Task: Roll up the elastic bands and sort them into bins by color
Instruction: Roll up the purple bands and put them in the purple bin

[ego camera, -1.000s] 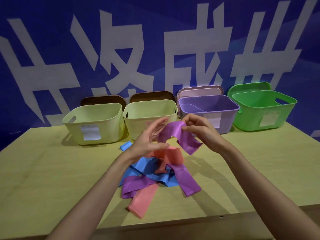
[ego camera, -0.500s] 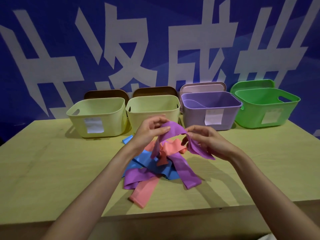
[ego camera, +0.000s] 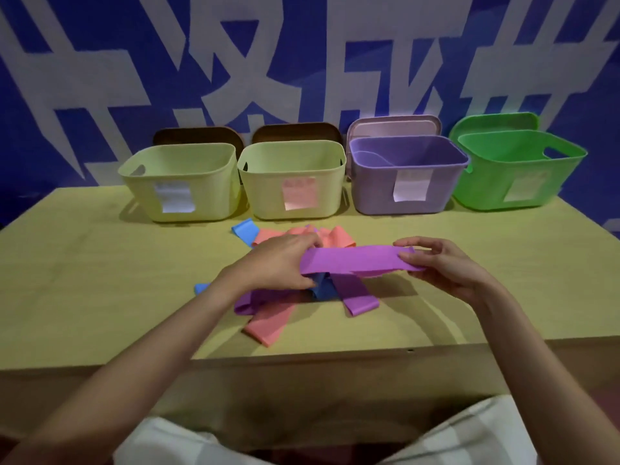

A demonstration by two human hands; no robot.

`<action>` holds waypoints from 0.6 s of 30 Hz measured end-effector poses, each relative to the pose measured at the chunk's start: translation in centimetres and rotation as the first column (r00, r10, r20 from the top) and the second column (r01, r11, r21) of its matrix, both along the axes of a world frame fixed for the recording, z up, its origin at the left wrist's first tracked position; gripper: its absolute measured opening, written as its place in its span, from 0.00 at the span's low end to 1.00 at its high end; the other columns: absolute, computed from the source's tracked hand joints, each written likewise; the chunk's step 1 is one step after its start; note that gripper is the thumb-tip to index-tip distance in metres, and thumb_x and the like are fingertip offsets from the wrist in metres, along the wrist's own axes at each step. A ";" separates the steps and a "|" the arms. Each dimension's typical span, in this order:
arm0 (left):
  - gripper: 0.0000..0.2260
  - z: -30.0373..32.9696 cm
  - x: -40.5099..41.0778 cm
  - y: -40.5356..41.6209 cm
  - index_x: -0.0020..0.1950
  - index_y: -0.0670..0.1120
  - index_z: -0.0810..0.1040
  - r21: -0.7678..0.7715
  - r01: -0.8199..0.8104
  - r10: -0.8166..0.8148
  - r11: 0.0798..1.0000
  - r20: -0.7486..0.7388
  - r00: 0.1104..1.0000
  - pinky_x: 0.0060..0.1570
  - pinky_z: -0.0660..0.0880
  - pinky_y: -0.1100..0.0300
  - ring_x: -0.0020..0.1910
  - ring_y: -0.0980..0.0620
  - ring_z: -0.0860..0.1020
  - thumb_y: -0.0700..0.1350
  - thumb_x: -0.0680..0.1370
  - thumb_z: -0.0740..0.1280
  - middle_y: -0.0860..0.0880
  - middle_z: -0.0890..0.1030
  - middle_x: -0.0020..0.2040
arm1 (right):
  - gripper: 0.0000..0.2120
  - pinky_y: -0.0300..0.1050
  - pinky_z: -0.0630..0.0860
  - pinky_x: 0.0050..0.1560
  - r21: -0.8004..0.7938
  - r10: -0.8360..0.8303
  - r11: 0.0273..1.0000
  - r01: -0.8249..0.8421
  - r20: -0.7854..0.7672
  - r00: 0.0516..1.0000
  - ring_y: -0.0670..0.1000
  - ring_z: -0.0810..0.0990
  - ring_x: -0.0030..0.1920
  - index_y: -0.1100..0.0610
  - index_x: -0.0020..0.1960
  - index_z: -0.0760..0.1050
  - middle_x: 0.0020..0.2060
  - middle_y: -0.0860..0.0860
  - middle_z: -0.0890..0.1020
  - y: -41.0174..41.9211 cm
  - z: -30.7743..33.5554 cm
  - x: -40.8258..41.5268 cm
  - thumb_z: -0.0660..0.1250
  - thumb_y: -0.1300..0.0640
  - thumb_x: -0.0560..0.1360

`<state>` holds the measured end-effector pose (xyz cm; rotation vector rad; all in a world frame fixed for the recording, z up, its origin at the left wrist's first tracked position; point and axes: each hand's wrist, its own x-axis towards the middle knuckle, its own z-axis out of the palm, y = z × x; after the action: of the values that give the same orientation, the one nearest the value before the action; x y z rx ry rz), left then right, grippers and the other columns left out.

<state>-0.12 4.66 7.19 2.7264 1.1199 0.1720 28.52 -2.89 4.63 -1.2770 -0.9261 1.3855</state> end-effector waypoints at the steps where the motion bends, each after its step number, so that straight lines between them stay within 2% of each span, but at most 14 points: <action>1: 0.22 -0.6 -0.2 -0.2 0.59 0.52 0.69 0.028 0.001 0.001 1.000 -0.068 0.998 0.49 0.73 0.52 0.52 0.48 0.76 0.53 0.68 0.71 0.51 0.78 0.54 | 0.12 0.33 0.79 0.34 0.006 -0.054 0.999 0.054 -0.008 0.998 0.44 0.80 0.31 0.63 0.55 0.78 0.35 0.52 0.83 -0.1 -0.3 0.2 0.68 0.70 0.72; 4: 0.22 -1.3 -1.0 -0.2 0.61 0.53 0.68 -0.051 -0.034 0.030 0.998 -0.080 0.996 0.44 0.72 0.54 0.47 0.50 0.74 0.50 0.69 0.69 0.55 0.75 0.48 | 0.11 0.32 0.75 0.28 0.024 -0.238 0.971 0.238 0.004 0.971 0.44 0.76 0.27 0.60 0.53 0.78 0.33 0.52 0.81 -0.1 -1.5 0.7 0.67 0.71 0.74; 7: 0.23 -1.5 -1.9 0.8 0.58 0.55 0.71 -0.111 -0.036 0.031 0.993 -0.048 0.998 0.47 0.74 0.54 0.48 0.51 0.76 0.57 0.65 0.69 0.56 0.77 0.49 | 0.14 0.33 0.73 0.27 0.031 -0.393 0.919 0.392 0.059 0.917 0.45 0.73 0.26 0.58 0.55 0.78 0.37 0.55 0.79 -0.2 -2.5 1.5 0.66 0.71 0.74; 8: 0.23 -1.4 -1.9 1.1 0.56 0.55 0.72 -0.166 -0.040 0.040 0.985 -0.004 0.999 0.48 0.74 0.55 0.47 0.54 0.76 0.60 0.64 0.71 0.56 0.78 0.49 | 0.14 0.33 0.74 0.26 0.035 -0.432 0.902 0.431 0.081 0.898 0.44 0.73 0.26 0.58 0.56 0.78 0.37 0.55 0.78 -0.4 -2.7 1.8 0.66 0.72 0.74; 10: 0.22 -0.8 -1.8 1.4 0.52 0.54 0.75 -0.329 -0.045 0.093 0.943 0.130 0.987 0.40 0.71 0.65 0.40 0.63 0.74 0.58 0.63 0.78 0.59 0.76 0.44 | 0.15 0.33 0.73 0.27 0.057 -0.478 0.878 0.475 0.119 0.870 0.44 0.75 0.28 0.57 0.56 0.78 0.37 0.54 0.79 -0.7 -2.7 2.1 0.66 0.71 0.74; 12: 0.24 -0.4 -1.2 1.6 0.51 0.52 0.76 -0.446 -0.042 0.166 0.894 0.241 0.956 0.36 0.68 0.67 0.36 0.63 0.73 0.58 0.61 0.79 0.60 0.76 0.40 | 0.15 0.33 0.73 0.28 0.084 -0.495 0.869 0.488 0.143 0.857 0.46 0.75 0.33 0.58 0.57 0.77 0.39 0.53 0.79 -1.0 -2.6 2.4 0.66 0.71 0.74; 14: 0.22 -0.5 -0.4 1.9 0.53 0.49 0.77 -0.451 -0.045 0.201 0.891 0.305 0.931 0.40 0.70 0.65 0.39 0.59 0.74 0.58 0.65 0.76 0.59 0.76 0.42 | 0.15 0.33 0.73 0.28 0.105 -0.513 0.858 0.502 0.159 0.844 0.47 0.75 0.35 0.58 0.58 0.77 0.40 0.53 0.80 -1.3 -2.6 2.6 0.66 0.71 0.74; 16: 0.14 -0.8 0.7 1.9 0.53 0.43 0.77 -0.492 -0.010 0.214 0.871 0.362 0.907 0.40 0.70 0.62 0.39 0.54 0.72 0.53 0.77 0.67 0.53 0.74 0.40 | 0.14 0.32 0.73 0.28 0.123 -0.544 0.839 0.530 0.175 0.821 0.44 0.76 0.31 0.58 0.57 0.76 0.39 0.53 0.79 -1.6 -2.7 2.7 0.66 0.71 0.74; 18: 0.09 -0.8 1.9 2.3 0.52 0.43 0.76 -0.566 0.003 0.279 0.824 0.410 0.868 0.36 0.69 0.60 0.35 0.53 0.70 0.44 0.83 0.57 0.49 0.71 0.37 | 0.13 0.33 0.73 0.28 0.141 -0.589 0.808 0.571 0.195 0.785 0.41 0.75 0.26 0.59 0.55 0.75 0.37 0.54 0.79 -1.8 -2.8 2.8 0.66 0.72 0.73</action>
<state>1.76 6.99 6.35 1.9354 1.0206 0.4419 31.34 -4.69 1.82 -1.5237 -0.6386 0.7174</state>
